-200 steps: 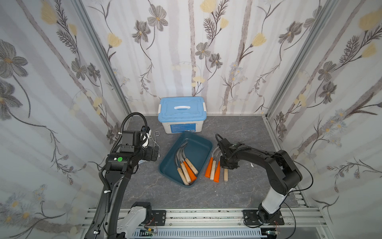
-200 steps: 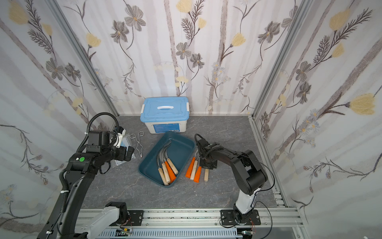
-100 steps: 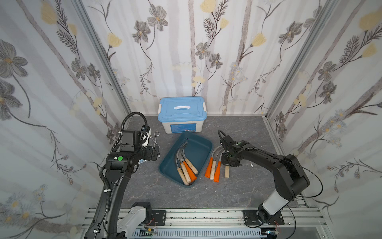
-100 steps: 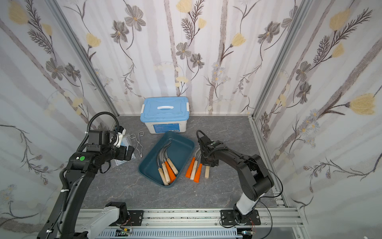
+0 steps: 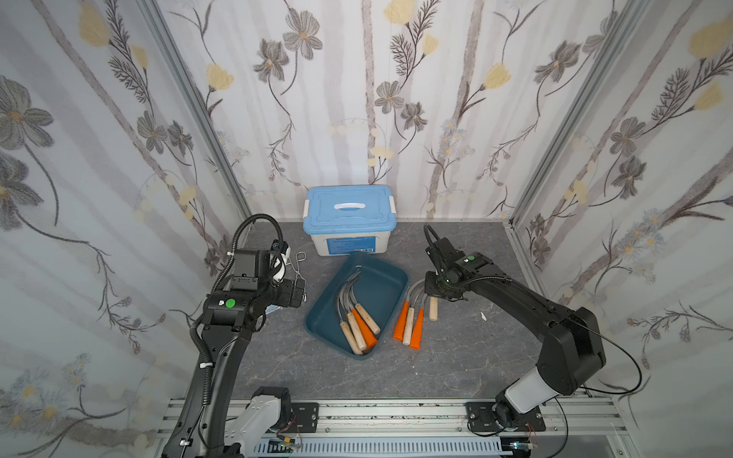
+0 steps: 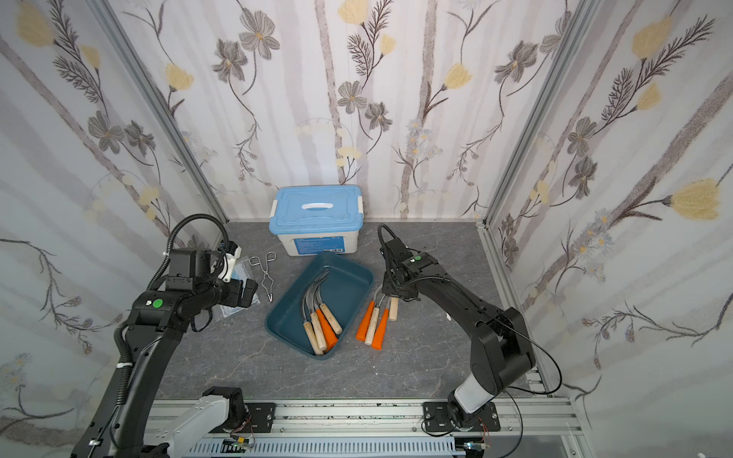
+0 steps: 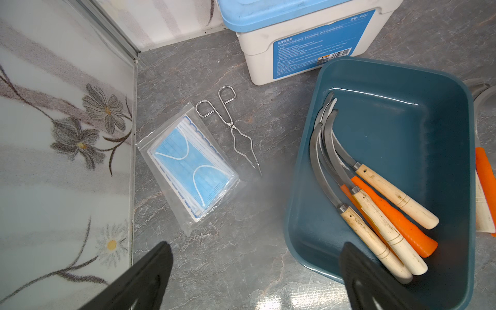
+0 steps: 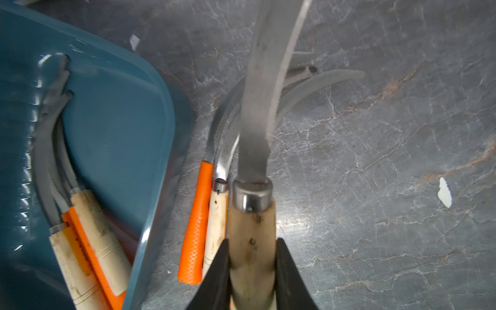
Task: Put small sickles into storage boxes
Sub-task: Pick up the sickle at the center of the board, then place the sickle in the storage box.
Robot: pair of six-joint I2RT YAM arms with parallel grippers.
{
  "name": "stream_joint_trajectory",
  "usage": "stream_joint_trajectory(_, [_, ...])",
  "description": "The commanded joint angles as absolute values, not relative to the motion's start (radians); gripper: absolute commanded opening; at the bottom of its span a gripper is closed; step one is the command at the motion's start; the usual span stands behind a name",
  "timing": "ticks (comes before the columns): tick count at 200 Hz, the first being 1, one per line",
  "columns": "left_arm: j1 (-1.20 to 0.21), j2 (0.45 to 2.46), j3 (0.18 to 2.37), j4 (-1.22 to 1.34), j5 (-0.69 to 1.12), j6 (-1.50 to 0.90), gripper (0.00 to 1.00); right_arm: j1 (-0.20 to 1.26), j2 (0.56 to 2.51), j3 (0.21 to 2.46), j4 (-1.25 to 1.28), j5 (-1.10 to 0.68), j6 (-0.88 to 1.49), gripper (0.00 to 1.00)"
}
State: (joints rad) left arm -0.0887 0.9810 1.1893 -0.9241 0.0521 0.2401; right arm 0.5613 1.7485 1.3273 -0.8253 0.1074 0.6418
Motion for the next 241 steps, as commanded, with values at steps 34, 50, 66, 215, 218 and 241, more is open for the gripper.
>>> stream_joint_trajectory(34, [-0.083, 0.974, 1.191, -0.905, 0.044, 0.248, 1.0, 0.611, 1.766, 1.483, -0.859, 0.067, 0.632, 0.06])
stream_joint_trajectory(50, [-0.081, 0.972, 1.193, -0.905, 0.045, 0.249, 1.0, 0.642, 1.785, 1.528, -0.855, 0.044, 0.631, 0.06])
stream_joint_trajectory(66, [-0.079, 0.97, 1.191, -0.905, 0.043, 0.249, 1.0, 0.68, 1.812, 1.58, -0.857, 0.036, 0.634, 0.06])
stream_joint_trajectory(215, [-0.067, 0.927, 1.178, -0.921, 0.052, 0.239, 1.0, 0.917, 2.072, 1.748, -0.818, -0.088, 0.639, 0.06])
stream_joint_trajectory(218, [-0.067, 0.927, 1.178, -0.921, 0.052, 0.24, 1.0, 0.918, 2.077, 1.749, -0.821, -0.09, 0.639, 0.06])
stream_joint_trajectory(241, [-0.065, 0.926, 1.186, -0.922, 0.055, 0.236, 1.0, 0.92, 2.1, 1.75, -0.826, -0.095, 0.638, 0.06])
